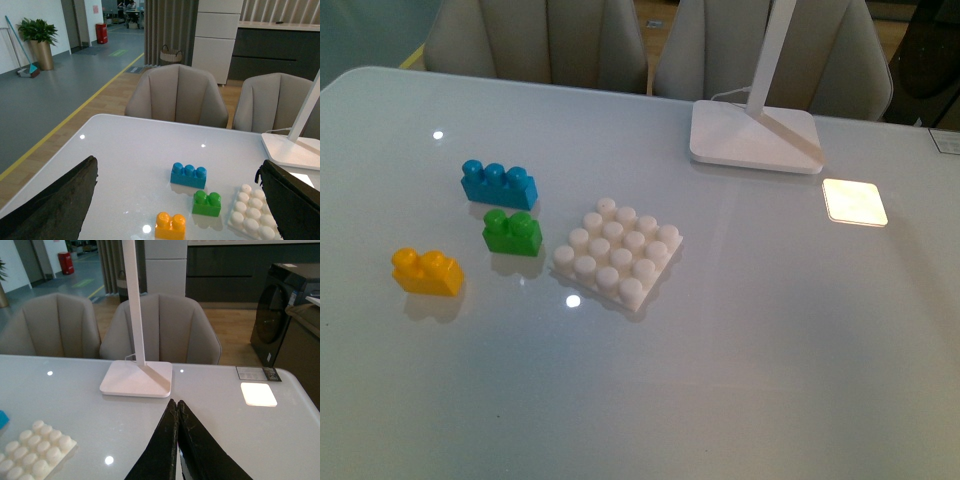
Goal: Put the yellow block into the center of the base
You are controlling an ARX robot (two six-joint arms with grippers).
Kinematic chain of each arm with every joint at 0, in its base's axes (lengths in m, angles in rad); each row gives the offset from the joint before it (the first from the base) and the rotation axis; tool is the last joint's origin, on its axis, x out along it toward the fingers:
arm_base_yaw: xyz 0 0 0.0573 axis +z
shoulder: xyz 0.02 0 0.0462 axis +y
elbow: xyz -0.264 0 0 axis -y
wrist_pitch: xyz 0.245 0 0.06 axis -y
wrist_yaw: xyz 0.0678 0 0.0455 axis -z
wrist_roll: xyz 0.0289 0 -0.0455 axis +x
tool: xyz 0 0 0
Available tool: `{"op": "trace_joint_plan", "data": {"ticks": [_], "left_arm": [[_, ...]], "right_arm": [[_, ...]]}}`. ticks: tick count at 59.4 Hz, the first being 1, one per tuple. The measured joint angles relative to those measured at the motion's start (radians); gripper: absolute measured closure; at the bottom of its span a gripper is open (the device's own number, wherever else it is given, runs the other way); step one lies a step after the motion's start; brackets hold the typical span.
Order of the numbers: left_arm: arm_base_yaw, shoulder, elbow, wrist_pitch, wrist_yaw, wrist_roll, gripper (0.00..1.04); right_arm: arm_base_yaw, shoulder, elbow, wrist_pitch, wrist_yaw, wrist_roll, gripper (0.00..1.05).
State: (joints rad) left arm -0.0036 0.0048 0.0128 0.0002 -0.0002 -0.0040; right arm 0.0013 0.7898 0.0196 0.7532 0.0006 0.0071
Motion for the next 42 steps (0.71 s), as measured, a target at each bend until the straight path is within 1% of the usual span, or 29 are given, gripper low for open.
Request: {"op": "trace_joint_plan", "data": {"ticks": [42], "left_arm": [[0.000,0.000,0.000,0.000,0.000,0.000,0.07]], "right_arm": [[0.000,-0.469,-0.006,-0.431,0.000,-0.001,1.03]]}}
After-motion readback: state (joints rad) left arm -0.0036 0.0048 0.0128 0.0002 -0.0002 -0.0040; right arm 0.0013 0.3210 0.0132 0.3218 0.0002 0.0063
